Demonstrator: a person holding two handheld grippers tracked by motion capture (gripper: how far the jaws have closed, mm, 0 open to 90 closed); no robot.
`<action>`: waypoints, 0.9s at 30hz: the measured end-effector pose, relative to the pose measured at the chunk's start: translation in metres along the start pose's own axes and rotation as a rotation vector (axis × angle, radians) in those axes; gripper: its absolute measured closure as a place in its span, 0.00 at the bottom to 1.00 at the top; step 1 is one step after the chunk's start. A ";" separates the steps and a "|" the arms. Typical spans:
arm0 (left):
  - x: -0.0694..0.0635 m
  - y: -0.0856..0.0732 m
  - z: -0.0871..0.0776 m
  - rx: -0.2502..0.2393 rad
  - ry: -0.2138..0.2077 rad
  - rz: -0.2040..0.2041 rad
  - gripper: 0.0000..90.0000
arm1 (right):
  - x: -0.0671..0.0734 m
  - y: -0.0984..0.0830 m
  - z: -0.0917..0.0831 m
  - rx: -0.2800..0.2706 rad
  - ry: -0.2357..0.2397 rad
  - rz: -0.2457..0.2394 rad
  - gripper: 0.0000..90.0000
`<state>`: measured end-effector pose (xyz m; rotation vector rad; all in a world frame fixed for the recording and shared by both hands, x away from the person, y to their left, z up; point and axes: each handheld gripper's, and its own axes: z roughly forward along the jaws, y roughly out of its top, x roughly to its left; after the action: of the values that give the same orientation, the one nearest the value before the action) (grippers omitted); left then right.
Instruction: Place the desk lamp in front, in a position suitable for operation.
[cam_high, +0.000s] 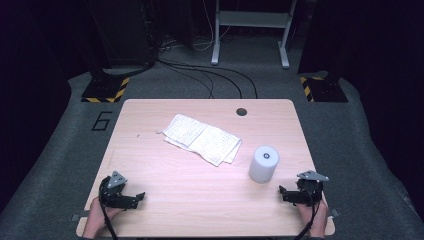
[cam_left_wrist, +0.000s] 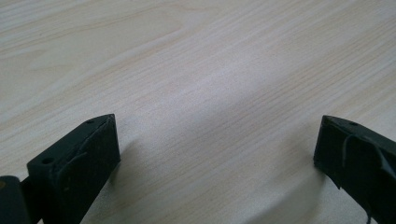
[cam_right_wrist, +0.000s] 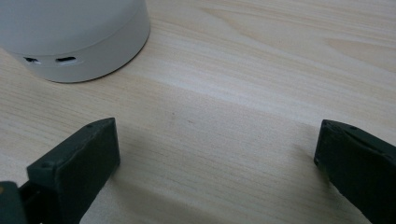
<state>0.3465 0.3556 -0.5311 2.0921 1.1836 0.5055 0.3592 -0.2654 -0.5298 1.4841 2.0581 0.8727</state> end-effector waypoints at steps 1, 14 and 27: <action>0.000 0.000 0.000 0.000 0.001 -0.001 0.00 | 0.000 0.000 0.000 0.000 0.000 0.000 0.00; 0.000 0.000 0.000 -0.010 0.013 -0.019 0.00 | 0.000 0.000 0.000 0.000 0.000 0.002 0.00; 0.000 0.027 -0.002 -0.080 -0.005 -0.063 0.00 | 0.001 0.000 0.000 0.000 -0.005 0.003 0.00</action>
<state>0.3618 0.3465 -0.5106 1.9811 1.2030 0.5093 0.3593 -0.2644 -0.5299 1.4881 2.0526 0.8695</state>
